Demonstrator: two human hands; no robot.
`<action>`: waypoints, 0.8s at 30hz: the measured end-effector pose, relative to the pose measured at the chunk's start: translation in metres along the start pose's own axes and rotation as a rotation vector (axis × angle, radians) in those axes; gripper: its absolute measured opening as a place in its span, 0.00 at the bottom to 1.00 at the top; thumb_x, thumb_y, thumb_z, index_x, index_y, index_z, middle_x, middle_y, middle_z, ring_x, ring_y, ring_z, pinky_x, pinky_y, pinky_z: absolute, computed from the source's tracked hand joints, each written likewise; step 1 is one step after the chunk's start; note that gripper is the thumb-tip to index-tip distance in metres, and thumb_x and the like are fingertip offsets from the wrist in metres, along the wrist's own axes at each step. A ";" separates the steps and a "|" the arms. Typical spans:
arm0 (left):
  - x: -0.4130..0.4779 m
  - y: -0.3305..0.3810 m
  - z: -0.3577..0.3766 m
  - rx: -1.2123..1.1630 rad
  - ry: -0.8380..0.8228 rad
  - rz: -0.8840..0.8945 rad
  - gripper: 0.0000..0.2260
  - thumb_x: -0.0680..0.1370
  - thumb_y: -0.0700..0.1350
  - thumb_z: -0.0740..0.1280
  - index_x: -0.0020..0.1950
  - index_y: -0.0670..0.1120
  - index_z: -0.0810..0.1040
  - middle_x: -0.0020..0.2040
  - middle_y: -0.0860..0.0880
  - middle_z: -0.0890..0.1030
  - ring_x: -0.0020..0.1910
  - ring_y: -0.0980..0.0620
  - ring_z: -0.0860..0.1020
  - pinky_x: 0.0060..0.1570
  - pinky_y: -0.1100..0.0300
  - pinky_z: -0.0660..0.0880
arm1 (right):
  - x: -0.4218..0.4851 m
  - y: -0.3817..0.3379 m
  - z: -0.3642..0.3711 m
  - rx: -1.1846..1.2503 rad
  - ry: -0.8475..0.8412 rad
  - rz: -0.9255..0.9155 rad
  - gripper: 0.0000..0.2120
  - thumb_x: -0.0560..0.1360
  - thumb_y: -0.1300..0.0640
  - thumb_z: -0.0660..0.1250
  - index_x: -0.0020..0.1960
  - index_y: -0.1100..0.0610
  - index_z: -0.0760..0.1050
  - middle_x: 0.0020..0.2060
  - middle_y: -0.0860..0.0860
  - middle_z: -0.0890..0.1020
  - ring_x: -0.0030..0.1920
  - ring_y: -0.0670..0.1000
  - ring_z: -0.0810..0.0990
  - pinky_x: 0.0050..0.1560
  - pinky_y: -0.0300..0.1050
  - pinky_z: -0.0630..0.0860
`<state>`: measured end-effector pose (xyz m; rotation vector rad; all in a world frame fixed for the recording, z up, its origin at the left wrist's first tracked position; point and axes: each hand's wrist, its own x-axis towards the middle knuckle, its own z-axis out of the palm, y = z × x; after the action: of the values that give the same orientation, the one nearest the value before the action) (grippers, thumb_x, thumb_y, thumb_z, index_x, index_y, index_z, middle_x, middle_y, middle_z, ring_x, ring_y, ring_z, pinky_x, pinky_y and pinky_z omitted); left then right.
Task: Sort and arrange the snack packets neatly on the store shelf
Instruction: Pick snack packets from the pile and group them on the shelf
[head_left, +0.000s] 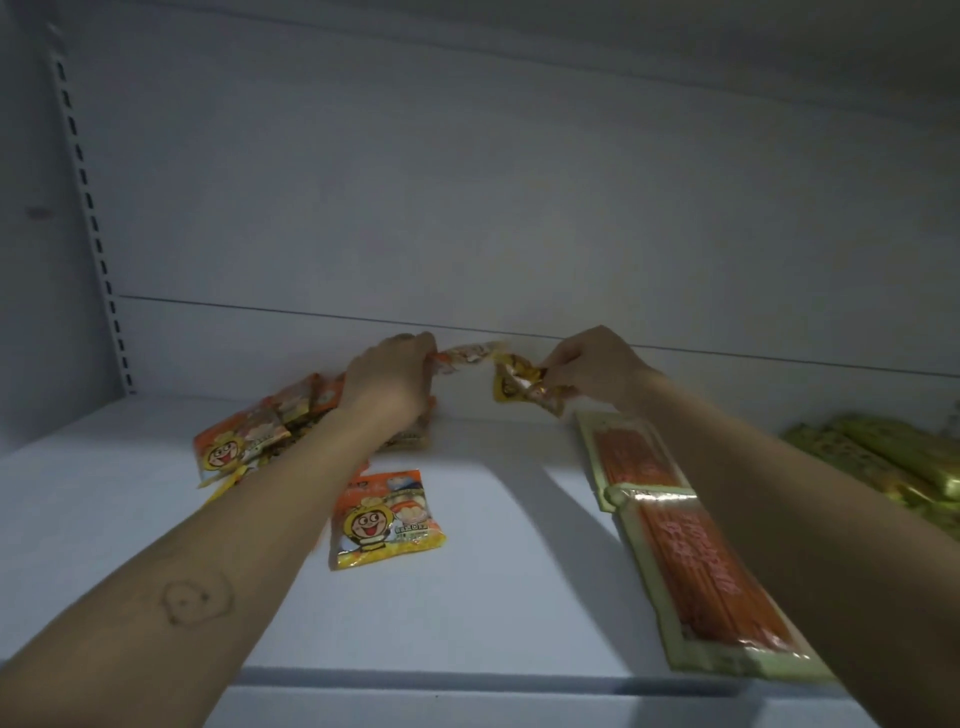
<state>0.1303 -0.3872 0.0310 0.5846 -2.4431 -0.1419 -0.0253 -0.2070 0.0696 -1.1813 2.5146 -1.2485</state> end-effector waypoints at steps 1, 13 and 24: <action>0.000 -0.001 -0.003 -0.007 0.006 0.006 0.08 0.80 0.38 0.58 0.55 0.46 0.75 0.50 0.45 0.77 0.49 0.42 0.77 0.45 0.52 0.74 | -0.002 -0.001 0.002 -0.075 -0.030 -0.049 0.07 0.68 0.67 0.75 0.37 0.56 0.84 0.33 0.52 0.84 0.42 0.54 0.84 0.50 0.49 0.81; -0.030 -0.035 -0.019 -0.324 -0.001 0.096 0.17 0.75 0.27 0.61 0.50 0.42 0.86 0.60 0.44 0.79 0.59 0.47 0.77 0.58 0.67 0.69 | -0.004 -0.024 0.027 -0.175 -0.267 -0.012 0.13 0.77 0.48 0.70 0.60 0.50 0.79 0.56 0.48 0.82 0.51 0.46 0.82 0.49 0.40 0.77; -0.052 -0.069 -0.046 -0.357 0.261 -0.045 0.15 0.78 0.35 0.63 0.60 0.48 0.80 0.66 0.54 0.72 0.53 0.53 0.77 0.51 0.60 0.74 | -0.003 -0.076 0.130 0.258 -0.181 -0.029 0.12 0.73 0.49 0.75 0.52 0.55 0.80 0.49 0.50 0.84 0.51 0.53 0.82 0.48 0.44 0.77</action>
<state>0.2211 -0.4244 0.0236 0.4655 -2.0873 -0.4786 0.0733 -0.3156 0.0369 -1.2109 2.1414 -1.3557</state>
